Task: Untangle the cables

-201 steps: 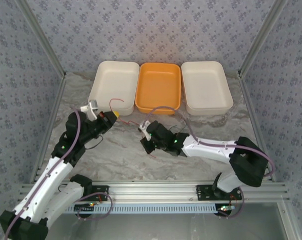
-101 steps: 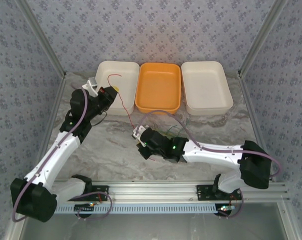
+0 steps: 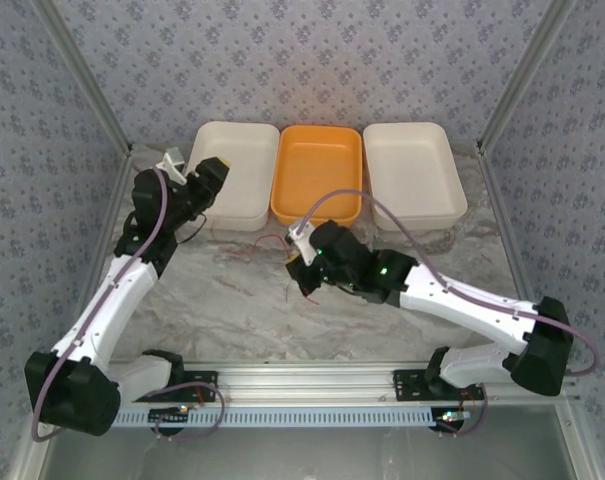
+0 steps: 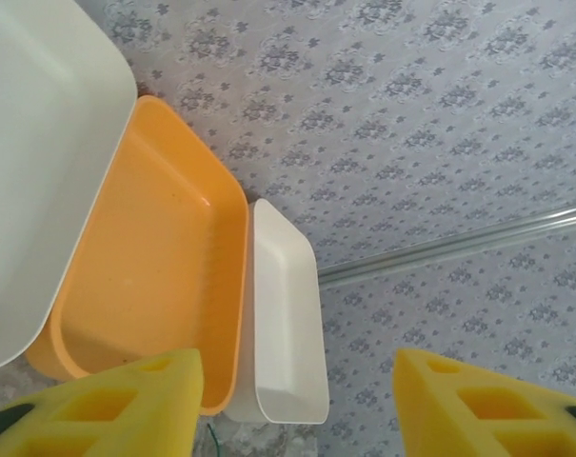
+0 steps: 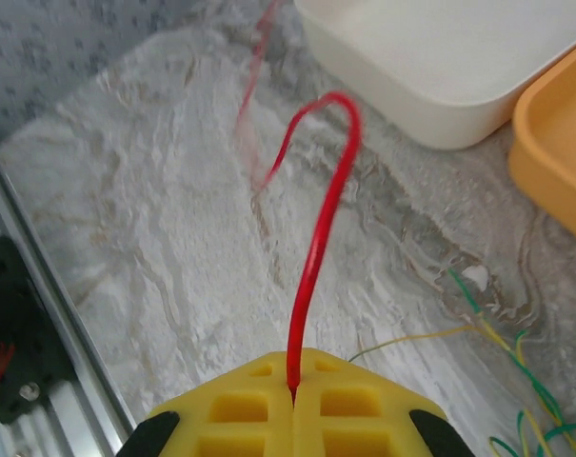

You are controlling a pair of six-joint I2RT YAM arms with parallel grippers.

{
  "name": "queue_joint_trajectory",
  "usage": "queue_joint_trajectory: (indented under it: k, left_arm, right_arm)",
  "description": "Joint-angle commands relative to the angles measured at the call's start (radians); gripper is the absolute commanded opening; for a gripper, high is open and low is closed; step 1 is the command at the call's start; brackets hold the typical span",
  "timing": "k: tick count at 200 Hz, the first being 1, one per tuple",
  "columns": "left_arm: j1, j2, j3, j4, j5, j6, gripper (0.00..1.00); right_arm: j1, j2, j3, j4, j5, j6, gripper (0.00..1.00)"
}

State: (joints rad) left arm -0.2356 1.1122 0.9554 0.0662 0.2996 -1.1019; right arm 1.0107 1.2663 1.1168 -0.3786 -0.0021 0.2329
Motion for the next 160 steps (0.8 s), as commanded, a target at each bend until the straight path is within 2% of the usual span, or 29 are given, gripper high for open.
queue_joint_trajectory:
  k: [1,21,44,74,94,118,160]
  left_arm:
    - [0.020,-0.062,0.038,-0.096,0.013,0.034,0.63]
    - [0.022,-0.144,0.046,-0.240,-0.070,0.079,0.68]
    - [0.022,-0.269,0.024,-0.367,-0.150,0.112,0.69]
    - [0.021,-0.414,-0.033,-0.516,-0.178,0.115,0.69]
    - [0.021,-0.543,-0.098,-0.596,-0.205,0.094,0.69]
    - [0.021,-0.667,-0.156,-0.661,-0.183,0.080,0.69]
    - [0.021,-0.745,-0.177,-0.738,-0.098,0.091,0.69]
  right_arm:
    - [-0.029,-0.030,0.067,-0.120,-0.068,0.040,0.00]
    - [-0.075,-0.029,0.120,-0.165,-0.057,0.043,0.00]
    - [-0.142,-0.026,0.136,-0.164,-0.078,0.061,0.00]
    - [-0.212,0.017,0.207,-0.159,-0.089,0.093,0.00]
    - [-0.242,0.106,0.308,-0.167,-0.065,0.136,0.00]
    - [-0.288,0.239,0.423,-0.156,-0.039,0.254,0.00]
    - [-0.343,0.490,0.595,0.006,-0.094,0.478,0.00]
